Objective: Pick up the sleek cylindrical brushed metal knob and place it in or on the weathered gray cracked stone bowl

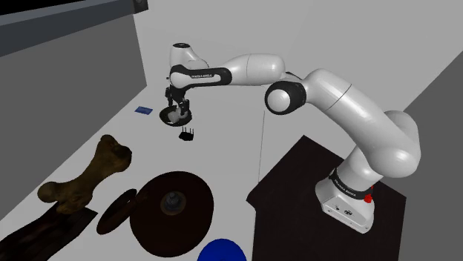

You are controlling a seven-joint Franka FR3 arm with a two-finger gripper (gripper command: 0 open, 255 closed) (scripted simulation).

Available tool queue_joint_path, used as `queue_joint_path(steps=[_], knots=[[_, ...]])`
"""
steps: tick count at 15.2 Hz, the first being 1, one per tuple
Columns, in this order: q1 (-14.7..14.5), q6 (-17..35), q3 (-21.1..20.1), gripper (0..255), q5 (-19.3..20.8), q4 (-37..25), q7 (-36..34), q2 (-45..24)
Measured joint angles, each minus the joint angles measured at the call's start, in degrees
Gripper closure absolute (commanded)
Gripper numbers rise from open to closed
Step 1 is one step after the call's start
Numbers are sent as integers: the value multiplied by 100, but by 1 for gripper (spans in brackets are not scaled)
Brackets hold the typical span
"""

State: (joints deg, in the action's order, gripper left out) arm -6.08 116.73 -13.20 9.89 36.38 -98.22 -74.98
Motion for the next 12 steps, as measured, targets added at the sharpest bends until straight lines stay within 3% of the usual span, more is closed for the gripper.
queue_joint_path(steps=[1,4,12], knots=[[0,0,0,0,0,0,0,0],[123,150,-37,0,2,775,-53,610],[166,26,-58,0,-11,942,-56,896]])
